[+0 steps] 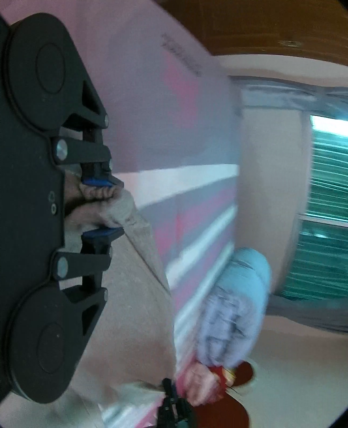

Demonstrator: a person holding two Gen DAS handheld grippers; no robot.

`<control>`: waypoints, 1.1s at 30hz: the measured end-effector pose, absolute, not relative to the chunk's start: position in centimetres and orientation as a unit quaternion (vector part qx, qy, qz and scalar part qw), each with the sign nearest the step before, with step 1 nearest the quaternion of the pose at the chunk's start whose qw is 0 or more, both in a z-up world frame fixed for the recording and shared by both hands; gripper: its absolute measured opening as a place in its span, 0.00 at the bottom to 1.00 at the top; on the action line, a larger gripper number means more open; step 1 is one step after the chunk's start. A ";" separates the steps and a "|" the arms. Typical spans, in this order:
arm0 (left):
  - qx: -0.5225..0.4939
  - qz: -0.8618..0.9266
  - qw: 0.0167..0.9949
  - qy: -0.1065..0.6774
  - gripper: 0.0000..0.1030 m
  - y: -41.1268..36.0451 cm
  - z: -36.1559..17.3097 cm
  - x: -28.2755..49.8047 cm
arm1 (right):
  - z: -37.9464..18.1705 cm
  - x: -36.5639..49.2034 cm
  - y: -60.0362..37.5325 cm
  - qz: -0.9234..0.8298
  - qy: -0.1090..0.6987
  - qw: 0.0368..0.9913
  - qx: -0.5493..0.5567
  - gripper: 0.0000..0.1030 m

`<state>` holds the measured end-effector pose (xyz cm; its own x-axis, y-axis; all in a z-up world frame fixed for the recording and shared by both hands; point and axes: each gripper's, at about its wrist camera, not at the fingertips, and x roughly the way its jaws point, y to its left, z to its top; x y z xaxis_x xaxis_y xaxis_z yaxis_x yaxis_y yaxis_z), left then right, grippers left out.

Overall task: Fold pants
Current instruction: 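Grasp the waistband with the left gripper while the right gripper grasps the other waistband corner, then lift the waistband with both grippers and fold it over toward the cuffs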

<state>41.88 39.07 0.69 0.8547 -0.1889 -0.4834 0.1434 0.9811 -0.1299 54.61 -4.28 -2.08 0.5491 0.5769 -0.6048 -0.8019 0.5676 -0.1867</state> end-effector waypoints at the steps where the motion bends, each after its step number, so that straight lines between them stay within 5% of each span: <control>1: -0.047 -0.091 0.965 0.242 0.17 39.0 1.5 40.8 | -0.9 53.3 -4.8 0.405 0.236 0.853 -0.231 0.04; 10: -0.033 -0.108 0.971 0.210 0.17 35.9 4.0 29.3 | 5.1 37.7 -9.3 0.412 0.171 0.852 -0.275 0.04; 19: -0.010 -0.079 0.954 0.289 0.17 33.1 -1.1 23.0 | -2.7 26.2 -10.9 0.388 0.228 0.861 -0.235 0.04; 21: -0.010 -0.051 0.951 0.306 0.28 32.7 -1.7 22.4 | -4.9 25.0 -10.6 0.371 0.245 0.865 -0.231 0.04; 23: -0.020 -0.024 0.946 0.321 0.30 32.8 -1.9 21.6 | -5.9 23.7 -10.7 0.354 0.246 0.876 -0.217 0.13; 25: -0.044 0.003 0.949 0.313 0.32 33.0 -1.4 20.4 | -5.6 22.6 -11.6 0.333 0.240 0.893 -0.185 0.59; 33: -0.297 0.019 0.912 0.282 0.33 33.5 -1.5 18.5 | -3.3 21.8 -15.4 0.280 0.247 0.927 -0.024 0.56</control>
